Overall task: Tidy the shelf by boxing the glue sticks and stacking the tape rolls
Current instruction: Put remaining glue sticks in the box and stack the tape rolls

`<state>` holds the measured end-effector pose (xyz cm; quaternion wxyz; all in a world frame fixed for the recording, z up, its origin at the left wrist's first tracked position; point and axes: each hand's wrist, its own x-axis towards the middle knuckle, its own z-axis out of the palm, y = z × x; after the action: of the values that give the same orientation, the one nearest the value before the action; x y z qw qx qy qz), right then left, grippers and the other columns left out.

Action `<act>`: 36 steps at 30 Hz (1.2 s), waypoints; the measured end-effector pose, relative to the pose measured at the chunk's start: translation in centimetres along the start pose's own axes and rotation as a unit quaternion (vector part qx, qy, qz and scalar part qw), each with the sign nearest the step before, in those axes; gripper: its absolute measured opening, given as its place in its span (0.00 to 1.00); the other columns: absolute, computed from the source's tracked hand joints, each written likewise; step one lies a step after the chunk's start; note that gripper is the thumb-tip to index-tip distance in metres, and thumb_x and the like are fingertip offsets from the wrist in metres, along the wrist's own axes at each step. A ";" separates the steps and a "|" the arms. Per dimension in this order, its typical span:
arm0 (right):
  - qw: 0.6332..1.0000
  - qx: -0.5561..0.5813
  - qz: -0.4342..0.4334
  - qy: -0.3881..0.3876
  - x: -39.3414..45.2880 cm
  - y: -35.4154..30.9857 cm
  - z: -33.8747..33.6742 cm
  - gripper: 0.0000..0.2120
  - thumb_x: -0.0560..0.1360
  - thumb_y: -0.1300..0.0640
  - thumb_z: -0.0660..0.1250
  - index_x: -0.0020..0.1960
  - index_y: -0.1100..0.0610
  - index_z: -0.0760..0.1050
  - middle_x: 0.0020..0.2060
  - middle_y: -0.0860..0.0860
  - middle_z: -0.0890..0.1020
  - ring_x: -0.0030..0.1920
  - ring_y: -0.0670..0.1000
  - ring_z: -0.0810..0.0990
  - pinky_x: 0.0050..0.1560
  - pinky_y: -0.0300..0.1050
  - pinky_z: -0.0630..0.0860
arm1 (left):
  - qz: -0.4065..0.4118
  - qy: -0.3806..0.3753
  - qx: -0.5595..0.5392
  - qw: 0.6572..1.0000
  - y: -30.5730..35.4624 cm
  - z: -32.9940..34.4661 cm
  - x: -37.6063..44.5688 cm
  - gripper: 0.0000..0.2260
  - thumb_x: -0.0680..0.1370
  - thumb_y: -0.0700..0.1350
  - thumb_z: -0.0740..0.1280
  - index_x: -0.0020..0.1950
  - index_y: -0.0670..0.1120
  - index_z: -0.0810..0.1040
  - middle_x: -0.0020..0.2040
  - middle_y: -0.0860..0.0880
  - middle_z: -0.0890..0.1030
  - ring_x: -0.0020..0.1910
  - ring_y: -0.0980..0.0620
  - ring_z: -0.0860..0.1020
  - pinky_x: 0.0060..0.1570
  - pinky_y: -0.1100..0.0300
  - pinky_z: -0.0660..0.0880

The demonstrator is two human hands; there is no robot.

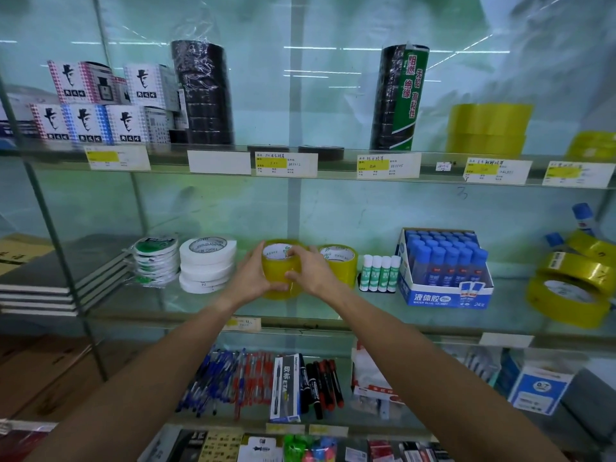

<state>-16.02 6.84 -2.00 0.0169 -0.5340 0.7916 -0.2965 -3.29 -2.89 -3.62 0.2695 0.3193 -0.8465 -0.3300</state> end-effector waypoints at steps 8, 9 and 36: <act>0.997 -0.032 -0.026 0.060 -1.1 2.0 -4.9 0.16 0.74 0.60 0.66 0.62 0.55 0.73 0.53 0.58 0.82 0.56 0.60 0.79 0.54 0.50 0.76 | 0.043 0.034 0.197 0.979 4.5 1.3 1.1 0.36 0.65 0.67 0.72 0.70 0.55 0.69 0.76 0.42 0.59 0.75 0.39 0.54 0.71 0.44 0.54; 0.996 -0.030 -0.033 0.073 -1.4 2.2 -5.6 0.14 0.74 0.60 0.65 0.59 0.56 0.75 0.51 0.57 0.83 0.54 0.59 0.79 0.54 0.51 0.76 | 0.070 0.044 0.197 0.977 5.3 1.7 1.3 0.33 0.66 0.67 0.70 0.67 0.55 0.72 0.74 0.43 0.65 0.73 0.40 0.59 0.69 0.46 0.57; 0.914 -0.239 0.222 0.242 -11.1 28.6 -28.5 0.17 0.75 0.62 0.60 0.63 0.58 0.70 0.59 0.62 0.72 0.59 0.65 0.72 0.53 0.55 0.74 | 0.323 -0.008 0.009 0.946 23.9 20.1 -0.6 0.08 0.74 0.37 0.65 0.46 0.47 0.82 0.42 0.54 0.81 0.42 0.55 0.77 0.46 0.61 0.72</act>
<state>-44.99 36.42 4.30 -0.2377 -0.2446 0.9169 -0.2071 -24.96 19.12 0.87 0.3523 0.0287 -0.9091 -0.2204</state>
